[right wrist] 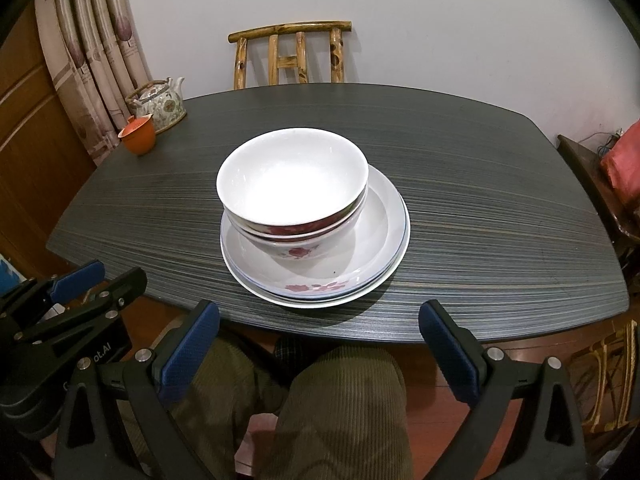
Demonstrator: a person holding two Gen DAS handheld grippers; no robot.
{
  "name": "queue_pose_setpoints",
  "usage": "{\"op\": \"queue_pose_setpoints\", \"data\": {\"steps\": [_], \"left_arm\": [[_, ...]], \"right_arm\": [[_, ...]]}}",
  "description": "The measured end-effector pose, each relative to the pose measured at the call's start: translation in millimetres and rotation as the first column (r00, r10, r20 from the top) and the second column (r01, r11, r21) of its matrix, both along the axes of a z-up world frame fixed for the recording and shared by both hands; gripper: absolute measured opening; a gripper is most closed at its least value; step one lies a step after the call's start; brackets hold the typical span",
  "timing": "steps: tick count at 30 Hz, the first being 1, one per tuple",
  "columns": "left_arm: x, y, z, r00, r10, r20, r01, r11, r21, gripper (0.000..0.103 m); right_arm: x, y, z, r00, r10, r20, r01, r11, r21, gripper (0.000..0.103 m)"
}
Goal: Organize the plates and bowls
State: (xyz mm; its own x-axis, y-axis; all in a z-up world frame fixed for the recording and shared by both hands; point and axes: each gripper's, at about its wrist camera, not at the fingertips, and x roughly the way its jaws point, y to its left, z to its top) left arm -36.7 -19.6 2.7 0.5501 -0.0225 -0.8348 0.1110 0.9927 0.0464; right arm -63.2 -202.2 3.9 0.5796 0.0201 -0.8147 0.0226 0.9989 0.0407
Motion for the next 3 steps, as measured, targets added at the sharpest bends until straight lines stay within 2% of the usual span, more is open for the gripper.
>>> {"op": "queue_pose_setpoints", "data": {"steps": [3], "left_arm": [[1.1, 0.5, -0.2, 1.0, 0.0, -0.002, 0.0, 1.0, 0.0, 0.046]], "right_arm": [[-0.1, 0.2, 0.0, 1.0, 0.0, 0.0, 0.0, 1.0, 0.0, 0.099]]}}
